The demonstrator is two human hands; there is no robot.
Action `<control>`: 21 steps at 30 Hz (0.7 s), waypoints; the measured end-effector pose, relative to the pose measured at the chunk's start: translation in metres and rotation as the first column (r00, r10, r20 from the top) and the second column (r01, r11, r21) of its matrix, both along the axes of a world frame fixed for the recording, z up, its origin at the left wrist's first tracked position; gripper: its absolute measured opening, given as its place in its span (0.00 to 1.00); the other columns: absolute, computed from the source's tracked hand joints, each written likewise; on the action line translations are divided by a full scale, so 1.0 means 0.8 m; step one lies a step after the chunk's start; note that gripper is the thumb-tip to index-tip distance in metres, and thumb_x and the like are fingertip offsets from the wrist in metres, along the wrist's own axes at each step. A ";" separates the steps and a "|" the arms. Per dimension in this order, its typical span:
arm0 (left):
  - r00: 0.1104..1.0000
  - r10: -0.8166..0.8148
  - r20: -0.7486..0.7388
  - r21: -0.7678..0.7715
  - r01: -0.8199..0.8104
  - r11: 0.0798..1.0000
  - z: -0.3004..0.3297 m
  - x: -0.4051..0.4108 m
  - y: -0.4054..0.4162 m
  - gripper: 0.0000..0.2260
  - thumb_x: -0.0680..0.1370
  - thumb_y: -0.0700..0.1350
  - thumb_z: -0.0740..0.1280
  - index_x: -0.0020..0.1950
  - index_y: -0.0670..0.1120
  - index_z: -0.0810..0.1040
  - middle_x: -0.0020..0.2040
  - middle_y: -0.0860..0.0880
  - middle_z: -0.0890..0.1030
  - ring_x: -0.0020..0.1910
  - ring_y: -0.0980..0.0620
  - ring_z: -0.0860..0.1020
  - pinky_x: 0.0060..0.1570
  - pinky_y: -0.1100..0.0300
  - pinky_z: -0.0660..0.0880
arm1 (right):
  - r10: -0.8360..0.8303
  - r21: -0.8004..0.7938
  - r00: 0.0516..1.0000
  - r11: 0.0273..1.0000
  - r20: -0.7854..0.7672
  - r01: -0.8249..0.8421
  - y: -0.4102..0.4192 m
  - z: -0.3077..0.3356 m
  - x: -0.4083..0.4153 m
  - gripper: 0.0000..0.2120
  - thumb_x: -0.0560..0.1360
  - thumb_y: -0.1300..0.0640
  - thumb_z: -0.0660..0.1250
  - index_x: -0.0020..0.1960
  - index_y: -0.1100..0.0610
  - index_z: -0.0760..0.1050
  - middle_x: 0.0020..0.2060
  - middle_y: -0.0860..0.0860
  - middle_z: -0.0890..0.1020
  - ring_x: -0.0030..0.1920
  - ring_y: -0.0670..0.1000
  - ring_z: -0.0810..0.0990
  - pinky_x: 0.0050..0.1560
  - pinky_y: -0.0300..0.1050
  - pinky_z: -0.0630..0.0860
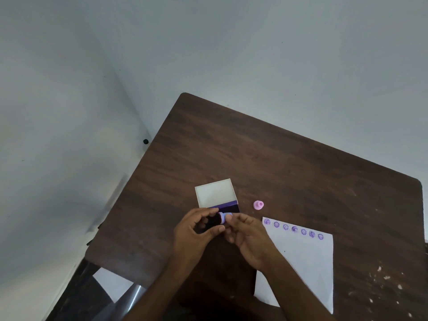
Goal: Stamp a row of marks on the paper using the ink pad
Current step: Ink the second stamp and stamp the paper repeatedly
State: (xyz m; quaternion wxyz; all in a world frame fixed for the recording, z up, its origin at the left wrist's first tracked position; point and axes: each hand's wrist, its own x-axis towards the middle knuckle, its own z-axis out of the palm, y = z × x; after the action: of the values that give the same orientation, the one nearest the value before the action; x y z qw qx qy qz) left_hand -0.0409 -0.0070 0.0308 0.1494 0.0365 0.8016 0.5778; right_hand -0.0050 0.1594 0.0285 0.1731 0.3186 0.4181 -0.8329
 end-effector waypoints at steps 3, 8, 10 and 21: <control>0.999 -0.005 -0.034 -0.186 -0.002 0.983 -0.028 0.000 -0.019 0.20 0.65 0.49 0.78 0.56 0.56 0.79 0.53 0.58 0.80 0.50 0.59 0.77 0.49 0.64 0.77 | 0.085 0.558 0.986 0.815 0.146 -0.153 -0.002 -0.010 -0.009 0.15 0.65 0.47 0.77 0.46 0.55 0.83 0.32 0.53 0.85 0.30 0.49 0.79 0.31 0.39 0.76; 0.966 -0.255 -0.042 -0.573 0.185 0.799 -0.066 -0.002 -0.032 0.36 0.64 0.64 0.73 0.69 0.57 0.68 0.66 0.55 0.72 0.62 0.58 0.65 0.59 0.68 0.63 | 0.239 0.896 0.928 0.277 0.285 -0.346 -0.017 -0.030 -0.015 0.09 0.71 0.47 0.73 0.42 0.47 0.73 0.37 0.42 0.80 0.35 0.42 0.77 0.35 0.30 0.68; 0.951 -0.308 -0.025 -0.625 0.226 0.747 -0.076 -0.003 -0.029 0.40 0.63 0.67 0.71 0.72 0.58 0.63 0.70 0.55 0.69 0.66 0.53 0.64 0.61 0.58 0.65 | 0.301 0.900 0.904 0.219 0.304 -0.376 -0.023 -0.036 -0.014 0.08 0.73 0.48 0.71 0.44 0.49 0.73 0.40 0.46 0.81 0.36 0.42 0.75 0.37 0.29 0.67; 0.915 -0.403 -0.025 -0.705 0.270 0.656 -0.090 -0.012 -0.005 0.43 0.61 0.68 0.70 0.72 0.57 0.60 0.72 0.56 0.66 0.60 0.50 0.64 0.55 0.55 0.67 | 0.474 0.765 0.719 0.135 0.508 -0.630 -0.030 -0.058 -0.019 0.24 0.76 0.50 0.68 0.68 0.57 0.67 0.67 0.55 0.74 0.63 0.54 0.73 0.69 0.49 0.68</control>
State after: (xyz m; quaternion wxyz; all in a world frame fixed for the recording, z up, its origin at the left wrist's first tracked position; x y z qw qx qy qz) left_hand -0.0501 -0.0109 -0.0415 0.1843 0.1785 0.9466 0.1951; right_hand -0.0206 0.1353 -0.0181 0.2927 0.2388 0.8723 -0.3105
